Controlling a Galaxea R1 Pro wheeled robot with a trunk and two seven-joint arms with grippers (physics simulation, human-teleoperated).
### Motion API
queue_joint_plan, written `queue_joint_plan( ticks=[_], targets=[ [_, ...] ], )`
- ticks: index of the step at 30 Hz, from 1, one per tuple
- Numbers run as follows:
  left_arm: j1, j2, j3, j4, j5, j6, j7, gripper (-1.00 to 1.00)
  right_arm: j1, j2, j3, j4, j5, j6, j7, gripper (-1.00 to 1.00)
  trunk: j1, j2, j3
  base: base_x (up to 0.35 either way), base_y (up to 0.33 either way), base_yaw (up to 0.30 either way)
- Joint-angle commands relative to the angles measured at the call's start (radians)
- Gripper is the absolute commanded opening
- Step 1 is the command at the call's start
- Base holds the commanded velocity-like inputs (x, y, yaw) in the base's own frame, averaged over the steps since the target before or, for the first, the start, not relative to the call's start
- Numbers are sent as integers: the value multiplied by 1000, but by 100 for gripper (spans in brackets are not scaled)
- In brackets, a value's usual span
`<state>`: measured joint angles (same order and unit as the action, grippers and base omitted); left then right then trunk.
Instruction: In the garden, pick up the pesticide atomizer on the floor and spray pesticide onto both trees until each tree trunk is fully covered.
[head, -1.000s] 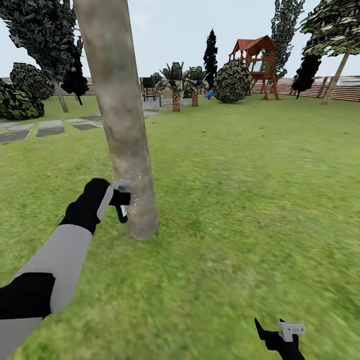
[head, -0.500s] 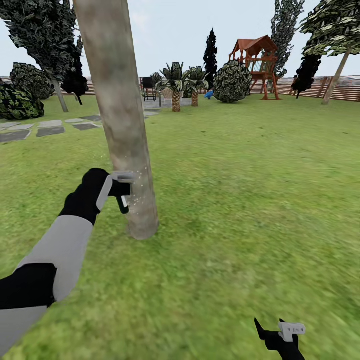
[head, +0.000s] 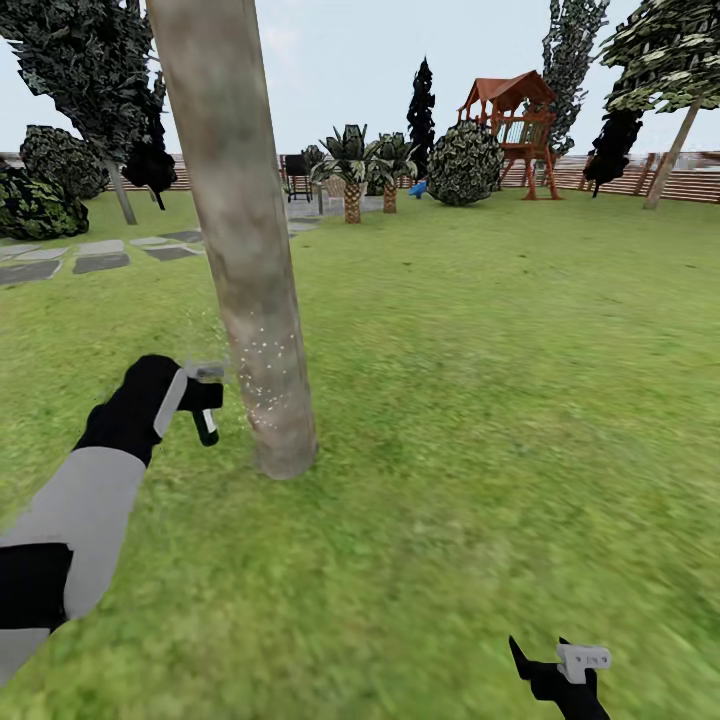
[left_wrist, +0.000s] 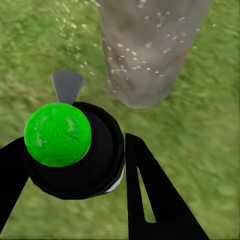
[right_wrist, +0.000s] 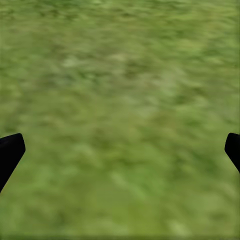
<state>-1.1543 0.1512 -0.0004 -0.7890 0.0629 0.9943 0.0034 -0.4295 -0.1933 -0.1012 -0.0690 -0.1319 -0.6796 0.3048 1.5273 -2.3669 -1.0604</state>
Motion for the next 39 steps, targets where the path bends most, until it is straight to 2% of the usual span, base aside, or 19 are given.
queue_joint_plan(
  ticks=[1, 5, 9, 11, 13, 15, 16, 18, 19, 20, 21, 24, 30, 34, 37, 39],
  targets=[
    [40, -4, 1, 1, -2, -5, -1, -100, 0, 0, 0, 0, 0, 0, 0, 100, 0, 0, 0, 0, 0, 0],
    [130, -9, 2, 2, -4, -46, 1, -100, 0, 0, 0, 0, 0, 0, 0, 100, 0, 0, 0, 0, 0, 0],
    [194, -15, 2, 2, -9, -142, 11, -100, 0, 0, 0, 0, 0, 0, 0, 100, 0, 0, 0, 0, 0, 0],
    [227, -41, 2, 2, -15, -162, 15, -100, 0, 0, 0, 0, 0, 0, 0, 100, 0, 0, 0, 0, 0, 0],
    [254, -54, 2, 23, -16, -187, 18, -100, 0, 0, 0, 0, 1, 0, 0, 100, 0, 0, 0, 0, 0, 0],
    [267, -58, 2, 52, -15, -239, 33, -100, 0, 0, 0, 0, 1, 1, 0, 100, 0, 0, 0, 0, 0, 0],
    [273, -60, 2, 105, -8, -271, 58, -100, 0, 0, 1, 0, 1, 1, 1, 100, 0, 0, 0, 0, 0, 0],
    [275, -61, 2, 189, -4, -303, 68, -100, 0, 1, 1, 0, 1, 1, 1, 100, 0, 0, 0, 0, 0, 0],
    [275, -62, 2, 223, -4, -338, 70, -100, 0, 1, 1, 0, 2, 2, 1, 100, 0, 0, 0, 0, 0, 0],
    [275, -61, 4, 274, -5, -404, 72, -100, 0, 1, 1, 0, 2, 2, 1, 100, 0, 0, 0, 0, 0, 0],
    [276, -61, 4, 305, -4, -433, 73, -100, 0, 1, 1, 0, 2, 2, 1, 100, 0, 0, 0, 20, 0, 0],
    [276, -61, 5, 363, -1, -463, 73, -100, 0, 2, 1, 0, 2, 2, 1, 100, 0, 0, 0, 155, -23, 0],
    [278, -62, 5, 383, 0, -487, 73, -100, 0, 2, 1, 0, 2, 2, 1, 100, 0, 0, 0, 258, -148, 0],
    [308, -62, 6, 377, 0, -494, 72, -100, 0, 2, 1, 0, 3, 2, 1, 100, 0, 0, 0, 269, -165, 0],
    [322, -61, 6, 382, 0, -565, 72, -100, 0, 2, 1, 0, 3, 2, 1, 100, 0, 0, 0, 249, -175, 0],
    [336, -62, 7, 382, 1, -583, 72, -100, 0, 2, 1, 0, 3, 2, 1, 100, 0, 0, 0, 238, -181, 0]
  ],
)
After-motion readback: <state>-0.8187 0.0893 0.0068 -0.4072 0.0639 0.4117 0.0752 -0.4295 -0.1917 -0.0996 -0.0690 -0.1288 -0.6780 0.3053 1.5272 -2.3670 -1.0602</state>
